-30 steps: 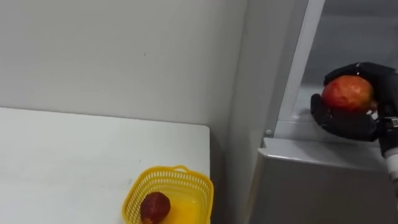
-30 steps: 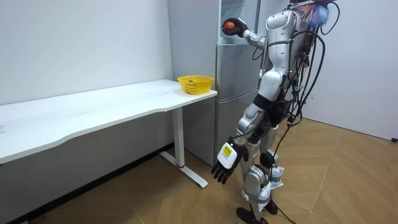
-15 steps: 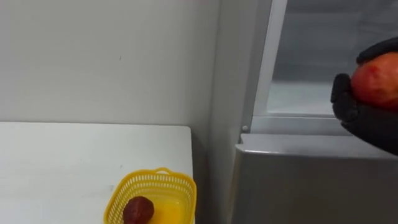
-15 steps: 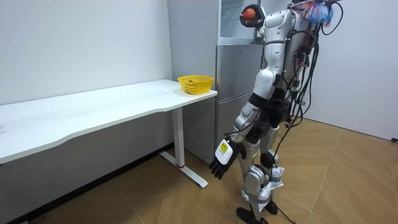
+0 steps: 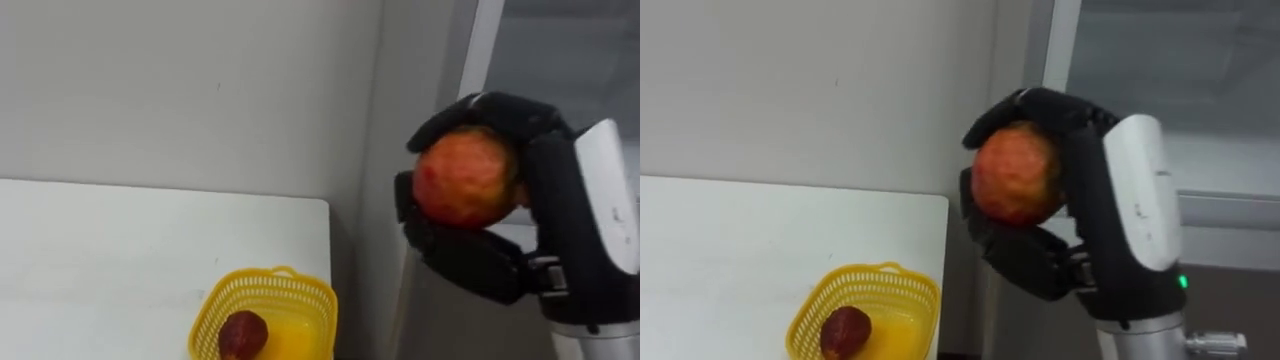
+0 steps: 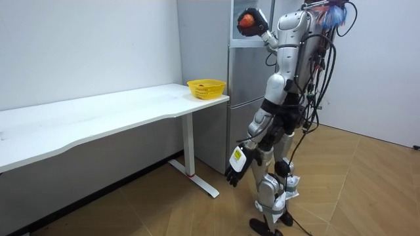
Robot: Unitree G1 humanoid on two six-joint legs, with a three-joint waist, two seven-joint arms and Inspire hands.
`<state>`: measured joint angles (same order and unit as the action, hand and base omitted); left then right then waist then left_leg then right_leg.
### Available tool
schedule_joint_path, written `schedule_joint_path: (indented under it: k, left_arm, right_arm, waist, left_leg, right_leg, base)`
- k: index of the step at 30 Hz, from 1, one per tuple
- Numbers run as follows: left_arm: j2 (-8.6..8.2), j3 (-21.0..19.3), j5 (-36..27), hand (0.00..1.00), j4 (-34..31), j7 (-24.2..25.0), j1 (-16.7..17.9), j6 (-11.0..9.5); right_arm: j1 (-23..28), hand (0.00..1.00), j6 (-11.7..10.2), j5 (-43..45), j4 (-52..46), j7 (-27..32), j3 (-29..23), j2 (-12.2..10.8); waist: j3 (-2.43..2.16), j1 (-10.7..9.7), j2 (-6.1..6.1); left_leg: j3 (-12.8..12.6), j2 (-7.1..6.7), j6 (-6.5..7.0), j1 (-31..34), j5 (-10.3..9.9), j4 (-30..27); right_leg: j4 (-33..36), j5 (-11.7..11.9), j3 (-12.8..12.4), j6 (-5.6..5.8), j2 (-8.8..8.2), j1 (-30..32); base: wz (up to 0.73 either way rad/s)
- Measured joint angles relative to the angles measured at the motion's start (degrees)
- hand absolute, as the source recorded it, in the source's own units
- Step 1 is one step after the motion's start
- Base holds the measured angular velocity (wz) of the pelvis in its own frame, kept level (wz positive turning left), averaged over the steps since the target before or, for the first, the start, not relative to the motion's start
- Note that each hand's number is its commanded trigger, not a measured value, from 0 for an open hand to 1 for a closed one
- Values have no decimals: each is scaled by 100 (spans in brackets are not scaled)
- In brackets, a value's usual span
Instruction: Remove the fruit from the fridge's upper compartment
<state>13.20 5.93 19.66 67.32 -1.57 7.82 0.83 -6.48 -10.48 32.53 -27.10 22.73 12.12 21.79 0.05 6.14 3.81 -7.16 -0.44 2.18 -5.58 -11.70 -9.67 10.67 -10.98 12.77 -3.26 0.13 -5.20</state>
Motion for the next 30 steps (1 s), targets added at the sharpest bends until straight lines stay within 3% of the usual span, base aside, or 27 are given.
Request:
schedule_joint_path:
  k: [5, 14, 18, 23, 30]
  left_arm:
    - [84, -1, 4, 0, 0, 130, -58, -109]
    - [163, 216, 7, 0, -46, 234, -74, -108]
    - [162, 211, 8, 0, -45, 374, -80, -108]
    - [135, 209, 8, 0, -47, 488, -98, -75]
    - [134, 209, 133, 0, -116, 484, -92, 34]
  right_arm:
    - [-293, 100, -116, 460, 53, -268, 321, -1]
    - [-964, 100, -69, 627, 784, -541, 1286, -97]
    - [-980, 100, -57, 873, 1109, -687, 1325, -159]
    - [-1093, 100, 58, 1046, 1649, -799, 1434, -189]
    - [-1466, 100, 221, 1065, 3035, -803, 1503, -188]
  waist:
    - [52, 181, 120]
    - [30, 502, 208]
    - [36, 593, 237]
    - [46, 850, 247]
    - [76, 953, 298]
  left_leg:
    - [107, -14, 0, 85, 1, -9]
    - [284, -27, 0, 127, 0, -29]
    - [417, -45, 0, 205, 0, -103]
    - [466, -49, -1, 256, 1, -111]
    - [594, -103, 4, 313, 18, -177]
  right_leg:
    - [-8, -2, 87, 1, -11, 24]
    - [3, -2, 259, 2, -28, 20]
    - [4, -1, 382, 3, -48, 12]
    - [8, -2, 463, 3, -61, 21]
    - [-34, -13, 590, 15, -96, 1]
  base:
    - [8]
    - [10]
    - [18]
    - [5]
    - [10]
